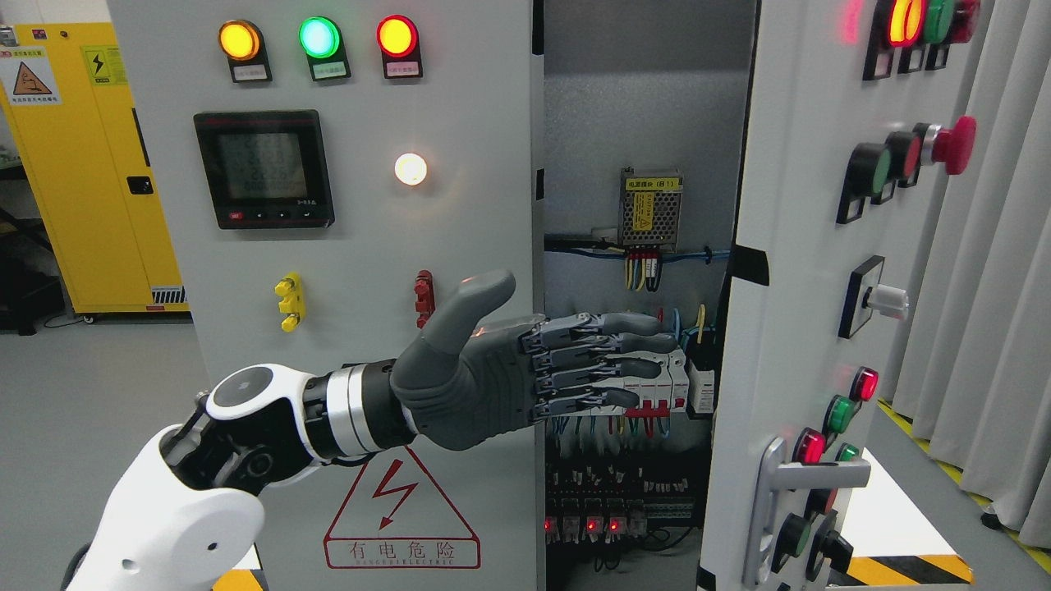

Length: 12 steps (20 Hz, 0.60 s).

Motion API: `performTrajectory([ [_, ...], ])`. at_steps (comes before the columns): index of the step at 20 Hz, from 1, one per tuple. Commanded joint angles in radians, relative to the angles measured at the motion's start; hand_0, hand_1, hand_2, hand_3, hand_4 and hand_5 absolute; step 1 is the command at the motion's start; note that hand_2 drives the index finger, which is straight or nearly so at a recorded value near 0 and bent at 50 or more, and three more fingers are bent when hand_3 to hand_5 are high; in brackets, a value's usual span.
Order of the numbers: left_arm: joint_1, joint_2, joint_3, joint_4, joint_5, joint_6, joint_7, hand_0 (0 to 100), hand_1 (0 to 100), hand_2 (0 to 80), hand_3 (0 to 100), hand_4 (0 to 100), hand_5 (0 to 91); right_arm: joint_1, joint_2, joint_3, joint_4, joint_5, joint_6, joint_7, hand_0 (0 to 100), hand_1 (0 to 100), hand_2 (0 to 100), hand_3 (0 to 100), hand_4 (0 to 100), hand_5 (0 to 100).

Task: Open door with both hands
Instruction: 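Reach the left hand into the gap behind the ajar door's edge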

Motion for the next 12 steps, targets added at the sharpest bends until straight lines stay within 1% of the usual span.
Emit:
performTrajectory([
  [1,-0.051,-0.177,-0.066,0.140,-0.014,0.003,0.000,0,0,0.0,0,0,0.0,0.000,0.001,0.000,0.000,-0.001,0.000,0.000,20,12,0,0,0,0],
  [3,-0.071,-0.203,-0.066,0.163,-0.020,0.004,0.000,0,0,0.0,0,0,0.0,0.000,-0.001,0.000,0.000,-0.001,0.000,0.000,20,12,0,0,0,0],
  [6,-0.100,-0.216,-0.066,0.175,-0.020,0.009,0.000,0,0,0.0,0,0,0.0,0.000,-0.001,0.000,0.000,-0.001,0.000,0.000,20,12,0,0,0,0],
  [9,-0.109,-0.248,-0.066,0.187,-0.024,0.018,0.002,0,0,0.0,0,0,0.0,0.000,-0.001,0.000,0.000,0.000,0.002,0.000,20,12,0,0,0,0],
  [12,-0.120,-0.262,-0.066,0.187,-0.031,0.029,0.002,0,0,0.0,0,0,0.0,0.000,-0.001,0.000,0.000,-0.001,0.000,0.000,20,12,0,0,0,0],
])
